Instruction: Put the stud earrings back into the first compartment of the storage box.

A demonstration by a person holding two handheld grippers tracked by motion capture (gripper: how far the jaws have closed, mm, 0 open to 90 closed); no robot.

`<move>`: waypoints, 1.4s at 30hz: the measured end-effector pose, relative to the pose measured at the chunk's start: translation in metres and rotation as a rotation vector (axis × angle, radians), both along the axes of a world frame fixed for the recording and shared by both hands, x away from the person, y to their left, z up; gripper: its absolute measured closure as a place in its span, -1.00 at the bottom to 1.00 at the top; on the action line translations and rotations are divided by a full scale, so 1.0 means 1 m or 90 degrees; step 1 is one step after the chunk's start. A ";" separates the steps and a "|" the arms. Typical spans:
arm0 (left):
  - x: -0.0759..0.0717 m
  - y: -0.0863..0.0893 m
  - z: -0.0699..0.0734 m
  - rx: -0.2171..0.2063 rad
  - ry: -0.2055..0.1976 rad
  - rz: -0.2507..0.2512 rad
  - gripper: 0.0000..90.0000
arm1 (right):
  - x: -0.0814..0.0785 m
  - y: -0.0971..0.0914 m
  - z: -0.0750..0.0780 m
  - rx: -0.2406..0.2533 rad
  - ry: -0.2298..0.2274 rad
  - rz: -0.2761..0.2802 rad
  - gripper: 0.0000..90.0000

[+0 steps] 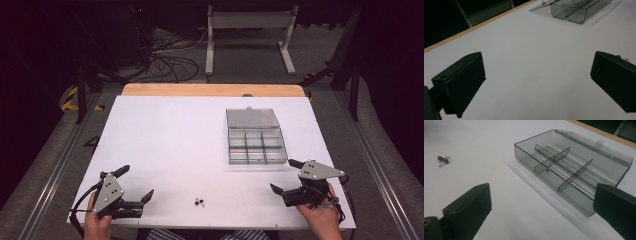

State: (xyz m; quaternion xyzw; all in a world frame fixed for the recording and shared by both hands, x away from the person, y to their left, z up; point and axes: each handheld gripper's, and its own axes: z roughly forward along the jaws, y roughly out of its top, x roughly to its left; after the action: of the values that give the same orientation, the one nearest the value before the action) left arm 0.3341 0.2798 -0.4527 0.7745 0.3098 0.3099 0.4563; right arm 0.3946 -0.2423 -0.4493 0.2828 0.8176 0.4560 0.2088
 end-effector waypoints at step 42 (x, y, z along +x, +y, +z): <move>-0.001 0.001 0.000 0.004 -0.001 0.006 -1.00 | 0.009 0.067 0.034 0.003 0.027 0.126 -0.80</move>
State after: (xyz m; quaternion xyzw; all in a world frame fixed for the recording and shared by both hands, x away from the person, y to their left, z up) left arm 0.3334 0.2806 -0.4528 0.7743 0.3123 0.3135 0.4523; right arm 0.4032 -0.1749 -0.4153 0.2106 0.8447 0.4705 0.1445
